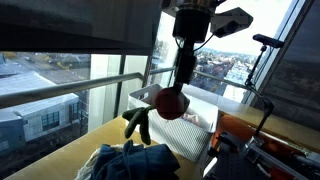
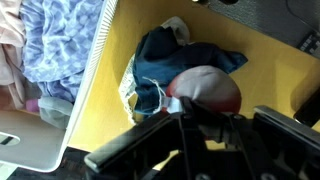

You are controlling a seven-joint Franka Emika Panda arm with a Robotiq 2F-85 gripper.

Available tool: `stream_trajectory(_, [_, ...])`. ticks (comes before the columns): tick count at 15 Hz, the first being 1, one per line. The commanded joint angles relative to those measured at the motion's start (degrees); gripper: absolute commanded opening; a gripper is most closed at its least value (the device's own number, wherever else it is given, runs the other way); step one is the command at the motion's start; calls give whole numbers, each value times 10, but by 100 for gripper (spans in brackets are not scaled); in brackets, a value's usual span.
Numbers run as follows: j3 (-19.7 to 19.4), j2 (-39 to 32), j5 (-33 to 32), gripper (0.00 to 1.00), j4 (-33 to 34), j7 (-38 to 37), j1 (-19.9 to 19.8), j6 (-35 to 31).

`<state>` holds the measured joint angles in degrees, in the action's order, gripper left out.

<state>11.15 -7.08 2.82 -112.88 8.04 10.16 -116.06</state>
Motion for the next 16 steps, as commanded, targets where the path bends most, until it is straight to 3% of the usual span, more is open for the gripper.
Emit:
stream_trajectory(1, [-1,-14,-2,37,11,6,1,1])
stream_trajectory(5, [-10,-13,-4,66,23,12,-9,8])
stream_trajectory(9, [-42,-16,-29,96,24,32,-43,-2])
stream_trajectory(16, [-90,-57,-57,100,6,54,-95,-51])
